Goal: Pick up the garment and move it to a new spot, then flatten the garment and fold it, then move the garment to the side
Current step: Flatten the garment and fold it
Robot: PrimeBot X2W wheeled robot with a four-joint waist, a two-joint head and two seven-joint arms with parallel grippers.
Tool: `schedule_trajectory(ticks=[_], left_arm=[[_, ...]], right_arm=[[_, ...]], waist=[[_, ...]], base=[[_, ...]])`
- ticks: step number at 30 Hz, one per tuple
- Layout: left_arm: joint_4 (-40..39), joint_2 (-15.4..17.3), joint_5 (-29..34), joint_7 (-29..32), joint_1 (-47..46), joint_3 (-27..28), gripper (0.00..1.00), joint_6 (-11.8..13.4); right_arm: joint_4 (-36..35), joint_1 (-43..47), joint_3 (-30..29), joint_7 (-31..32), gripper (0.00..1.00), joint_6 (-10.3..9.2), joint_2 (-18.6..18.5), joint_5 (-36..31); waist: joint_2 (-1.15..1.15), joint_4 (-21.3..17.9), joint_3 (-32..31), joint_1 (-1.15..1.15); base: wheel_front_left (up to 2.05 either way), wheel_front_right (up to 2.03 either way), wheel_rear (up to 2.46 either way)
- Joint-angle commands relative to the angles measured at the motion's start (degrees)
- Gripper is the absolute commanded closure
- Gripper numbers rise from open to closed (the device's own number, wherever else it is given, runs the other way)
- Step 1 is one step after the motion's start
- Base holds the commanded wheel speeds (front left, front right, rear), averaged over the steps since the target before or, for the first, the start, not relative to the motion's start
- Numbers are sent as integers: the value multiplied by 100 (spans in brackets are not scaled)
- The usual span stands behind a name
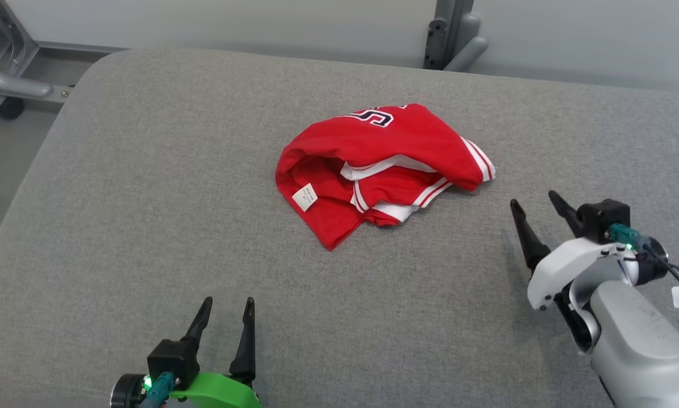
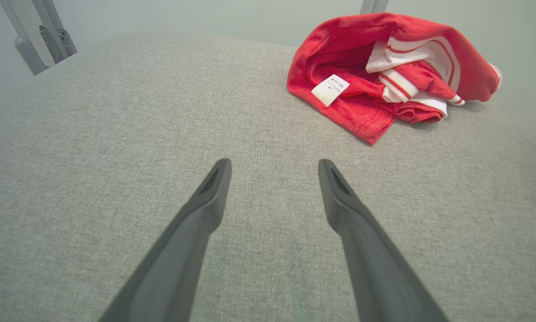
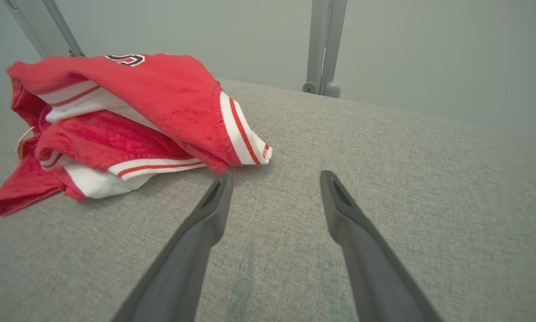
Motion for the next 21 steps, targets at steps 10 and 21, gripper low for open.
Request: schedule_trajectory(ticks=[10,21], left_arm=[[-16,16,94,-2,416,164,0,-43],[-132,16,0,-2,238,17,0,-50]], right_arm=[[-917,1420,-370,-2,0,-8,673,-226],[-1033,1467,-183,-2,0,-7,851,-283]], waist=[[12,-473,-715,0],[12,-333,-482,0]], base=[[0,0,0],[0,0,0]])
